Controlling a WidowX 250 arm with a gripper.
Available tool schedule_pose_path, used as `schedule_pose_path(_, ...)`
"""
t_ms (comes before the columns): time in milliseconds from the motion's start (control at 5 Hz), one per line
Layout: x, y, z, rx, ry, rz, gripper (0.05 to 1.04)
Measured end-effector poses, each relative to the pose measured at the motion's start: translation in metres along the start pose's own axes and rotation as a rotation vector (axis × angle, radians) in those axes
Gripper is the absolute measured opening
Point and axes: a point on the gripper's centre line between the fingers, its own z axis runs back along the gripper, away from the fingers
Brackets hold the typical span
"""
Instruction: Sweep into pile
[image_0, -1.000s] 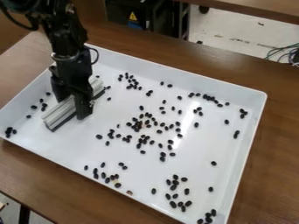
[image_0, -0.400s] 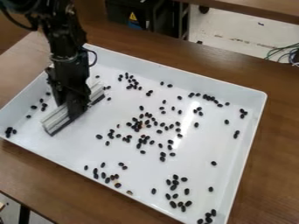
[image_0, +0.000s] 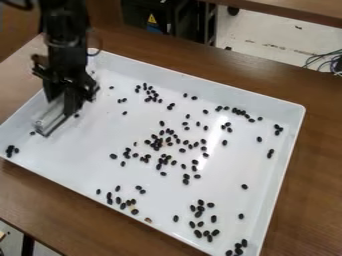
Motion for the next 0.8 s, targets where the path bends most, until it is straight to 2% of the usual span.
schedule_pose_path(600,0.010,0.046,-0.010,0.037,-0.139,0.015,0.357)
schedule_pose_path(800,0.009,0.045,-0.025,0.036,-0.147,-0.013,0.357)
